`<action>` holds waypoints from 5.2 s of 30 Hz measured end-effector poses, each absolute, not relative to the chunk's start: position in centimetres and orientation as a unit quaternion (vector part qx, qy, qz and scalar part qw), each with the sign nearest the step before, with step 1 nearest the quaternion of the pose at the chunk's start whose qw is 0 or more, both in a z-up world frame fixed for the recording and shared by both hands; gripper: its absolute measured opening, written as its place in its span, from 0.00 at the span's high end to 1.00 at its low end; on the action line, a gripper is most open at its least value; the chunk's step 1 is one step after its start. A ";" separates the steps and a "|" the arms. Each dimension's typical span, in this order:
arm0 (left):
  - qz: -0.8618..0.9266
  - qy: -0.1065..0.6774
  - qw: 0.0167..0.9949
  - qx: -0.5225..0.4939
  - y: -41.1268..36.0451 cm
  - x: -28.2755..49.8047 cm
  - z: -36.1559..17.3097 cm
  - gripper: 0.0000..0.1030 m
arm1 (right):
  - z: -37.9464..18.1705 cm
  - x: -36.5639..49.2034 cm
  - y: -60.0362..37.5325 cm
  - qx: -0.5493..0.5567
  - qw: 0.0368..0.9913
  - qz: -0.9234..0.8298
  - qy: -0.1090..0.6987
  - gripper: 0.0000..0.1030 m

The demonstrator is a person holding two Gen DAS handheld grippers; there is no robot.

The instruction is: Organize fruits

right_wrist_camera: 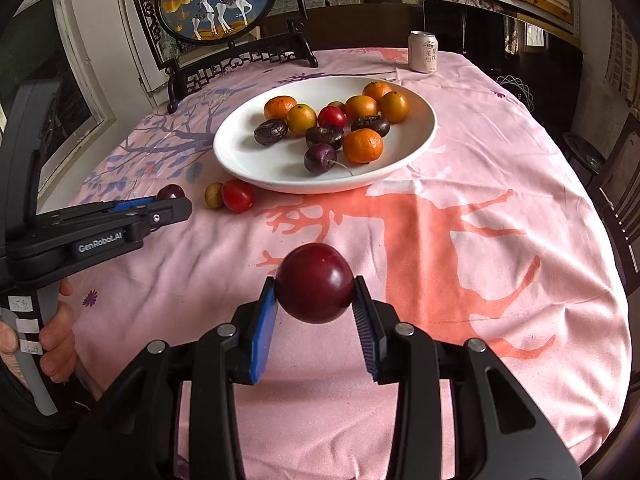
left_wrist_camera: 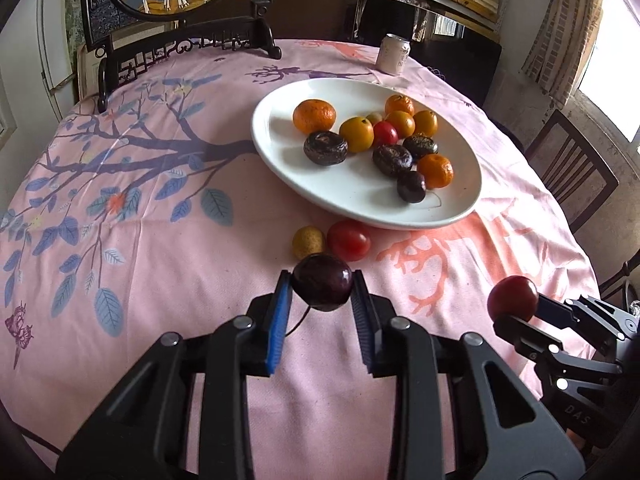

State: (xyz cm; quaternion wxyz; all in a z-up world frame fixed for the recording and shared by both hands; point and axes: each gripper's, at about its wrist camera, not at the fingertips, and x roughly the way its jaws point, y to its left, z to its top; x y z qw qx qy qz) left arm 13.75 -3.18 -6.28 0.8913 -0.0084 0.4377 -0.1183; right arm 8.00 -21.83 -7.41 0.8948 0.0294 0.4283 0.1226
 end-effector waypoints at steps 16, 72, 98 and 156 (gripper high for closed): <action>-0.108 0.453 0.884 0.036 -9.1 31.1 -2.0 0.71 | -5.2 21.6 -24.9 -0.001 0.911 0.073 0.405 0.63; -0.051 0.423 0.902 -0.069 7.1 12.1 -5.5 0.23 | -10.2 17.4 -11.2 -0.067 0.879 0.147 0.448 0.66; -0.092 0.476 0.874 0.017 -3.9 19.4 -10.1 0.53 | -8.1 10.2 -20.7 0.006 0.892 0.130 0.434 0.71; -0.072 0.386 0.920 -0.001 -3.2 11.5 -2.2 0.04 | -5.4 9.8 -22.6 -0.031 0.909 0.010 0.414 0.01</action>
